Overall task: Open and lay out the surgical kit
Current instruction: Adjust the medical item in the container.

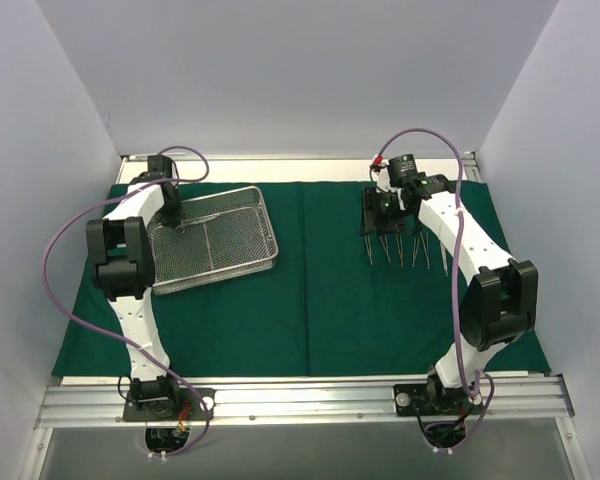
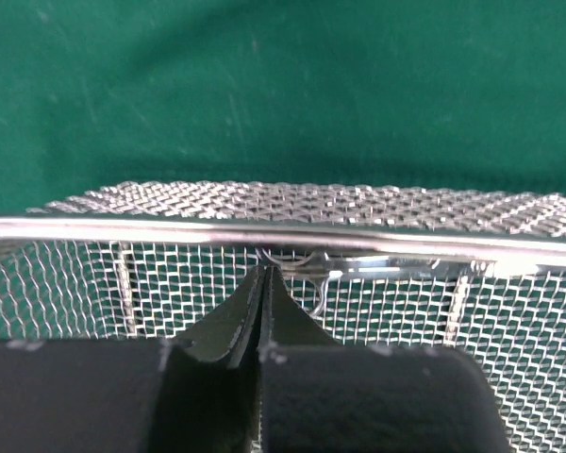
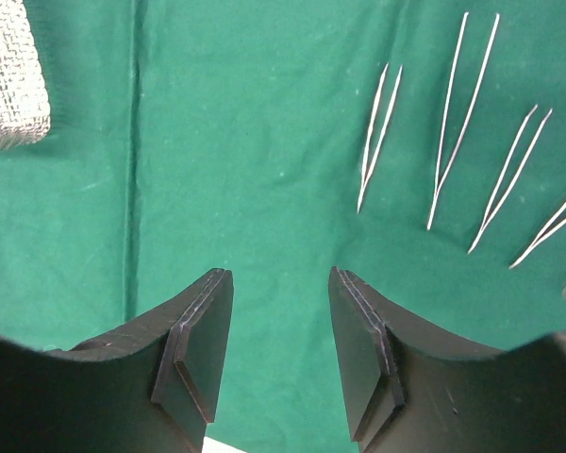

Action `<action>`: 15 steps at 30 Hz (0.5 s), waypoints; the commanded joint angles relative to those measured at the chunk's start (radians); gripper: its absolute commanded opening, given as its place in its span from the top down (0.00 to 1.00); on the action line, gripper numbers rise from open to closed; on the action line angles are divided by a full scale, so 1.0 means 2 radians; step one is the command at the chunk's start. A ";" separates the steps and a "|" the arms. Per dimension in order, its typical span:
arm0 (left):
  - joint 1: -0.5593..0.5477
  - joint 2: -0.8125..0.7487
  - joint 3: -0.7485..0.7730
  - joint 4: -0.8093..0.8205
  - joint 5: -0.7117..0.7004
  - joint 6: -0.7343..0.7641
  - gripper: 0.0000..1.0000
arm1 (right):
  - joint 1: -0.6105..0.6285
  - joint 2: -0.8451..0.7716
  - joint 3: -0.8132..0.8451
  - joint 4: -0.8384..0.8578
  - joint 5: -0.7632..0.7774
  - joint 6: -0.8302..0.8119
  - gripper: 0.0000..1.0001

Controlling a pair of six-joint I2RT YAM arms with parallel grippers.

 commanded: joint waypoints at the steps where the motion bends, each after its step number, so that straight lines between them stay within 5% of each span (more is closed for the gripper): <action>1: 0.000 -0.005 0.010 0.039 -0.011 -0.003 0.98 | -0.003 -0.032 -0.009 -0.014 0.003 0.013 0.55; 15: 0.002 0.018 0.011 0.000 0.038 -0.022 0.98 | -0.003 -0.049 -0.007 -0.020 0.003 0.021 0.55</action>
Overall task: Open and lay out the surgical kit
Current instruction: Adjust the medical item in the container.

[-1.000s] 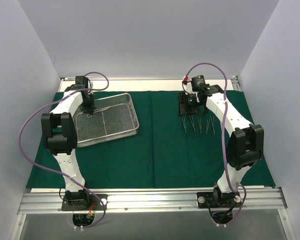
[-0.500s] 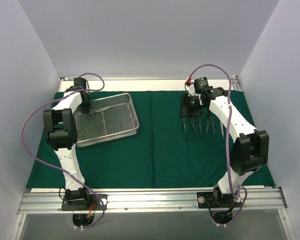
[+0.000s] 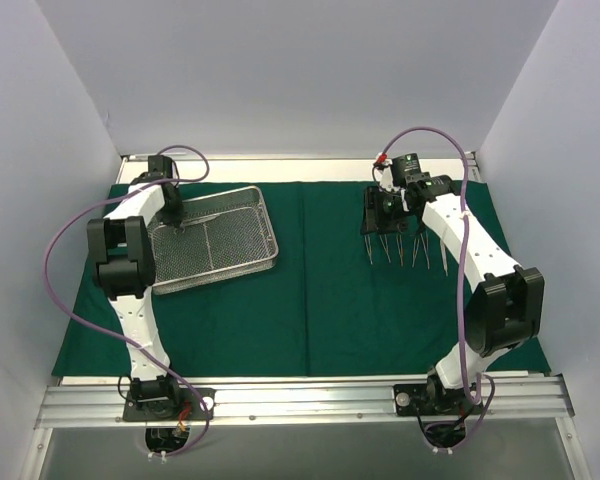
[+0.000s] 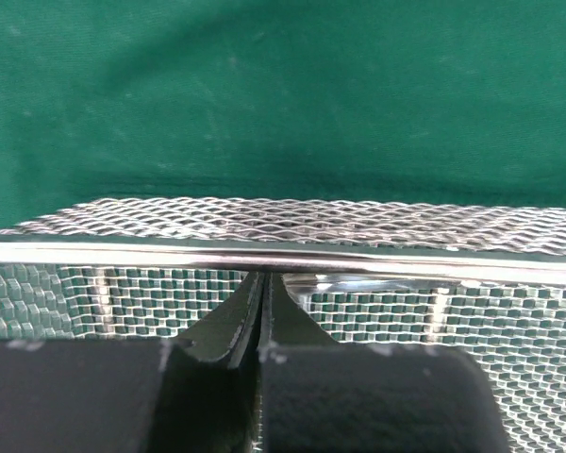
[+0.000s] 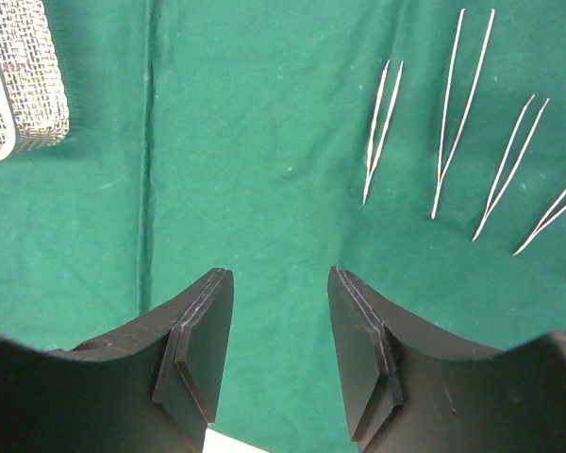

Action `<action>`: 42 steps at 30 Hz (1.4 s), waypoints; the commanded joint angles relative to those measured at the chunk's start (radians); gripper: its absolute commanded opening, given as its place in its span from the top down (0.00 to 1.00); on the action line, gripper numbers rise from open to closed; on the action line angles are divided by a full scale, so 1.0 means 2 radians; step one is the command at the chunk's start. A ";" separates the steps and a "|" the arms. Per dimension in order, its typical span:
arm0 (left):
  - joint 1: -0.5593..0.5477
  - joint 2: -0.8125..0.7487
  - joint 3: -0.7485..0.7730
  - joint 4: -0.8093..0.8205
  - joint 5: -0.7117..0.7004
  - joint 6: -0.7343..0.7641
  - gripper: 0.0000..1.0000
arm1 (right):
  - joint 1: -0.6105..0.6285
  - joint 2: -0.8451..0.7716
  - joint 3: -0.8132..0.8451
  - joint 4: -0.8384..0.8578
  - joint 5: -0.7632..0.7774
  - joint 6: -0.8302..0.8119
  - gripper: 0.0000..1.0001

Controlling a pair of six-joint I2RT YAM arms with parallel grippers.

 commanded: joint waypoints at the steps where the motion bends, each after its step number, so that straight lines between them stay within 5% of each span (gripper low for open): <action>1: 0.002 0.010 0.006 -0.019 0.031 -0.017 0.98 | -0.003 -0.027 -0.003 -0.015 0.001 0.007 0.55; 24: -0.006 -0.130 -0.117 -0.041 0.170 -0.038 0.98 | -0.003 -0.017 0.030 -0.002 -0.024 0.014 0.55; 30: -0.007 -0.130 -0.089 -0.025 0.162 -0.013 0.60 | -0.003 -0.022 0.027 -0.001 -0.025 0.019 0.55; 42: -0.047 -0.038 0.016 -0.063 0.158 0.077 0.55 | -0.003 -0.033 0.023 -0.004 -0.026 0.023 0.55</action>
